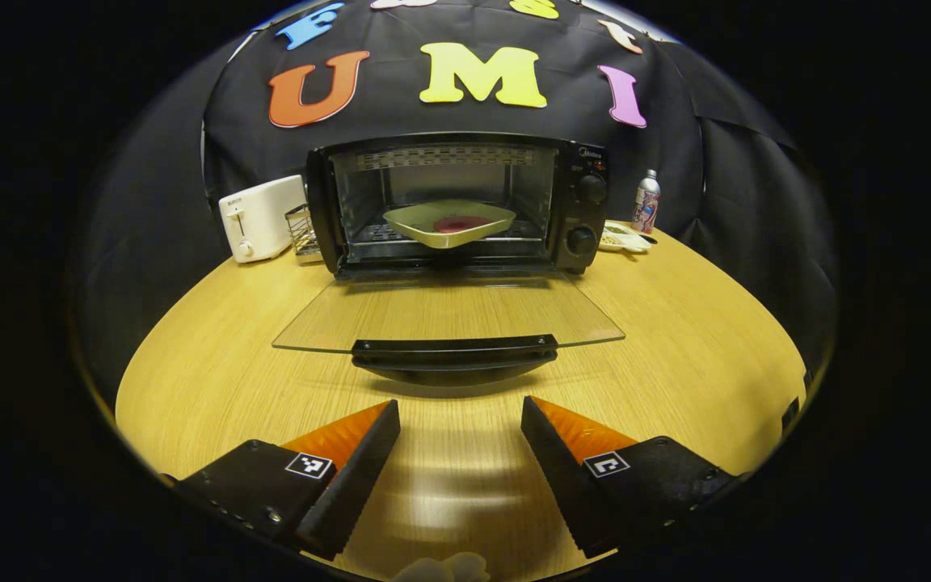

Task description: Open the electric oven with the left hand, put the food in, and close the electric oven.

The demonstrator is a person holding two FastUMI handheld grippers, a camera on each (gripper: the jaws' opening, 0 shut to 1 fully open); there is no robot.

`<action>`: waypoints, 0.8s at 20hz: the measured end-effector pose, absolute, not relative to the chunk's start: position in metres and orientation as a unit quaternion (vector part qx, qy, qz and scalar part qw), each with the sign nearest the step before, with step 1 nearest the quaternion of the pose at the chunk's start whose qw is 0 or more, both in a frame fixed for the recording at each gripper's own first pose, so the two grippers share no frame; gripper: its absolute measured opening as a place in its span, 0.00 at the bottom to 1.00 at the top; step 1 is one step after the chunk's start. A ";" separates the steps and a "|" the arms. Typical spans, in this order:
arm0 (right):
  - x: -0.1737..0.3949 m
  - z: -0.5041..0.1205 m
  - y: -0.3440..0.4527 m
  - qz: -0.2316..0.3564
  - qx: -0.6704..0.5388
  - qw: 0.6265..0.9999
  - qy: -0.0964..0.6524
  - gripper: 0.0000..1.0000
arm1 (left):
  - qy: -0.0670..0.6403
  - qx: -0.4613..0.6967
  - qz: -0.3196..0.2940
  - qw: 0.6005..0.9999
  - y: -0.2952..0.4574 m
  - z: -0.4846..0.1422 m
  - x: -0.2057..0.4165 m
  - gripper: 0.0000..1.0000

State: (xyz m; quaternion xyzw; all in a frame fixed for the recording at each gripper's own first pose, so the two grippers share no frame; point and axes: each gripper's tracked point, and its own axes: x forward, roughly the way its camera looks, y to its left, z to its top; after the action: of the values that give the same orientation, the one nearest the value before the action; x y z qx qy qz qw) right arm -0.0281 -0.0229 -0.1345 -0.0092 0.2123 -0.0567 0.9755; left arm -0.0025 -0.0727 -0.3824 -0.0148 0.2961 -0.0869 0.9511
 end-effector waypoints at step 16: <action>-0.020 -0.148 -0.025 -0.064 0.000 0.971 0.232 0.97 | 0.286 -0.011 -0.083 0.955 -0.071 -0.366 0.034 0.97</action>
State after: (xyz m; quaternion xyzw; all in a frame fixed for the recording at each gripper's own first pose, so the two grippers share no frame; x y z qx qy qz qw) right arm -0.0197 -0.0251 -0.1485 0.0002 0.2316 -0.0644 0.9707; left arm 0.0341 -0.0707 -0.3665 -0.0107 0.2858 -0.0828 0.9546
